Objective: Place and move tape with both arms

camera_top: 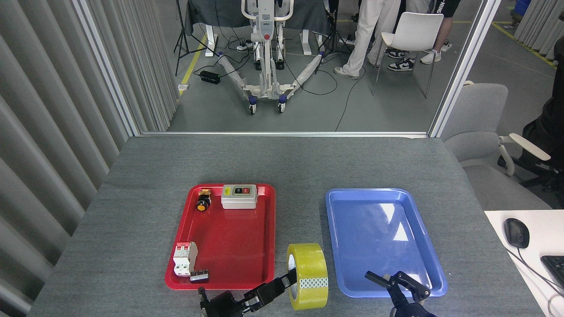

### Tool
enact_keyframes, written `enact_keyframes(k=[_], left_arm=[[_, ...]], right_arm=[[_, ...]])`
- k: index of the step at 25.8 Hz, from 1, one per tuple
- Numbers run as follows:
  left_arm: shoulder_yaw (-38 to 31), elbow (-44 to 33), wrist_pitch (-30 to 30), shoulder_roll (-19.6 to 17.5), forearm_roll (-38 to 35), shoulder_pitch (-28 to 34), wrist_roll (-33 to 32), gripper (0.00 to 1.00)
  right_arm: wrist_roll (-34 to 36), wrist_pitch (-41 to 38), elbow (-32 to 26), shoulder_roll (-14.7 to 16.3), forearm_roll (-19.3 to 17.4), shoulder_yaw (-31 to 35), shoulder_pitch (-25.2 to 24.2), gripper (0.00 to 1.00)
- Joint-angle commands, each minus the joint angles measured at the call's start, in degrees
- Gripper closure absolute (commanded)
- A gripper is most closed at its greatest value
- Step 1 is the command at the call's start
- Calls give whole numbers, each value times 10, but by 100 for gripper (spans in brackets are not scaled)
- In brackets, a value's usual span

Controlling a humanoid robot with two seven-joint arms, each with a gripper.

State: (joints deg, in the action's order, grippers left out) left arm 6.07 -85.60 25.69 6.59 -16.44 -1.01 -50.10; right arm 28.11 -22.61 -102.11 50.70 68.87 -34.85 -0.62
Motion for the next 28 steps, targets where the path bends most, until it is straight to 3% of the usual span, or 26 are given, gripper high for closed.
enact_keyframes(k=[1, 3, 5, 7, 10, 13, 17, 21, 28], left_arm=[[0, 0, 0, 0, 0, 0, 0, 92], [-1, 1, 0, 0, -5, 0, 0, 92], [-1, 1, 0, 0, -13, 0, 1, 92], [-2, 1, 0, 0, -14, 0, 1, 92], [-3, 0, 0, 0, -14, 0, 1, 92], [-4, 0, 0, 0, -14, 0, 1, 92], [-4, -2, 0, 0, -15, 0, 1, 92], [-5, -2, 0, -1, -15, 0, 1, 92], [-8, -3, 0, -1, -15, 1, 4, 92]], right_arm=[[-59, -75, 8, -41, -4, 44, 1, 1], [-97, -117, 21, -84, -18, 73, 0, 1], [-131, -170, 32, -104, -47, 100, -1, 1], [-169, -224, 54, -109, -110, 114, -3, 1], [-226, -224, 76, -115, -212, 115, -2, 1], [-277, -224, 98, -126, -268, 115, 3, 1], [-314, -224, 119, -166, -284, 114, 23, 1], [-396, -224, 118, -202, -283, 115, 28, 1], [-413, -224, 113, -201, -279, 112, 38, 1]])
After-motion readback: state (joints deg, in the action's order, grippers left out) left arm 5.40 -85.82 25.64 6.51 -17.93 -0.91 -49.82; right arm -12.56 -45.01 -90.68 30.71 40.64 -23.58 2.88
